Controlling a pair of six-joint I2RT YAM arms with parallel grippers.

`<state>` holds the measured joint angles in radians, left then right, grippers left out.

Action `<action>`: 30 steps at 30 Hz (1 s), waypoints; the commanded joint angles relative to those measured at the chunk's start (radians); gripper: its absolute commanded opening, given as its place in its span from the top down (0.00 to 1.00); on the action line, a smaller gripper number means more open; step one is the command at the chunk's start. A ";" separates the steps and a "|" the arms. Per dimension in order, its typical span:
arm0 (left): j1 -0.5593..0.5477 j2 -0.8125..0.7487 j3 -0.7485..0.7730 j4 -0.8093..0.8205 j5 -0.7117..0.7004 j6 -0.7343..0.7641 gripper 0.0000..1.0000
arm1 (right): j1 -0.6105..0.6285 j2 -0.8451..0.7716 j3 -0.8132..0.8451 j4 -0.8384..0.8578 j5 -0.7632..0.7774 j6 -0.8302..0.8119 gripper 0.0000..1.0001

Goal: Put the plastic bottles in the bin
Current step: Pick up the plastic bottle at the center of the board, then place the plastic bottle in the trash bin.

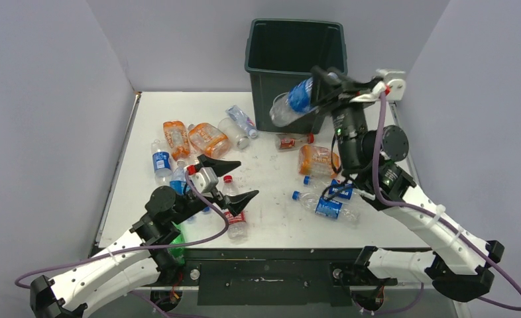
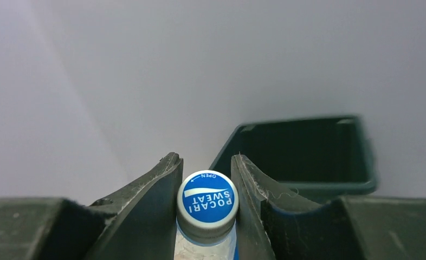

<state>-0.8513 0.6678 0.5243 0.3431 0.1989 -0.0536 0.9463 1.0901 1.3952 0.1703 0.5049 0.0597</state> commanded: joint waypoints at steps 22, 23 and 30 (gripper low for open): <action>0.003 -0.030 -0.043 0.065 -0.113 0.133 0.04 | -0.715 0.974 0.766 0.307 -0.206 0.331 0.73; 0.005 -0.024 -0.041 0.062 -0.112 0.134 0.04 | -0.714 0.989 0.785 0.288 -0.216 0.334 0.49; 0.014 -0.010 -0.026 0.045 -0.124 0.129 0.04 | -0.710 0.970 0.827 0.182 -0.240 0.395 0.10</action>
<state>-0.8471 0.6605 0.4797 0.3527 0.0959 0.0650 0.2287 2.1227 2.1616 0.3588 0.3206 0.4046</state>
